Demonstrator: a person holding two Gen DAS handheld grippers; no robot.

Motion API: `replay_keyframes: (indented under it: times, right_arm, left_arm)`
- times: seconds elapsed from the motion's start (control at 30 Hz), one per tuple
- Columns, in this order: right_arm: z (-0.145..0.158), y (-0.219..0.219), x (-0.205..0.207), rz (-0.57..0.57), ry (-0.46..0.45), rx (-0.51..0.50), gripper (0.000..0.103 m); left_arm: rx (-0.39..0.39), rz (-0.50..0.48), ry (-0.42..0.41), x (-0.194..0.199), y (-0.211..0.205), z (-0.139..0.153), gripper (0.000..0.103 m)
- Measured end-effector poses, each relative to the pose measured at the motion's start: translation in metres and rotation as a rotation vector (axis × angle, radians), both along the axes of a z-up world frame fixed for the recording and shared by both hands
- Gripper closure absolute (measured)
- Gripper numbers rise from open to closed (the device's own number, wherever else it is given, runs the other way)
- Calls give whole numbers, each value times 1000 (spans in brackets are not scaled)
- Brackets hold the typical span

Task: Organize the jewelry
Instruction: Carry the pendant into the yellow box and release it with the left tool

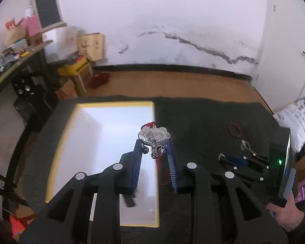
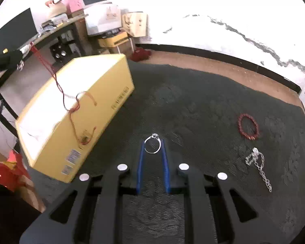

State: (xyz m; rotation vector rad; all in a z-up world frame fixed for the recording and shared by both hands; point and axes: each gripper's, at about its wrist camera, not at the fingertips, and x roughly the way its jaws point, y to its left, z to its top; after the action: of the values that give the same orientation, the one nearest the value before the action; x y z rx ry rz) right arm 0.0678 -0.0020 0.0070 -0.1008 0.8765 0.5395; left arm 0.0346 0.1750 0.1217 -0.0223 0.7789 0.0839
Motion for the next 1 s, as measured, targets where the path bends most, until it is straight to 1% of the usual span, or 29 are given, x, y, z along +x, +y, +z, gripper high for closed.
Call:
replay_keyframes:
  times: [0.13,0.2,0.3,0.37,0.47,0.57,0.63,0.73,0.77,0.9,1.0]
  right_arm:
    - [16,12,-5,30,-13,30,86]
    - [21,16,-7,40,-19,41,86]
    - [27,23,-9,53,-26,55,86]
    - [29,29,-12,57,-26,59,86]
    - [27,31,-13,60,-22,58,86]
    - [24,32,-13,64,-15,52,86]
    - [21,32,-14,63,-12,44,86]
    - [18,34,-12,61,-7,33,86]
    - [16,36,-11,61,-6,30,86]
    - [12,47,-10,70,-2,17,86]
    - [8,60,-9,87,-1,5,86]
  left_arm:
    - [44,54,-24,-12,20,28,78]
    - [45,88,-27,-17,33,37,78]
    - [58,128,-28,-24,49,44,78]
    - [69,152,-17,-26,57,40,78]
    - [73,184,9,-23,67,25,78]
    - [69,218,43,-14,76,-5,78]
    - [54,256,81,-7,84,-34,78]
    - [49,288,111,-1,91,-67,78]
    - [36,296,121,0,93,-80,78]
    - [-13,304,166,3,105,-113,78]
    - [-13,314,199,8,117,-129,78]
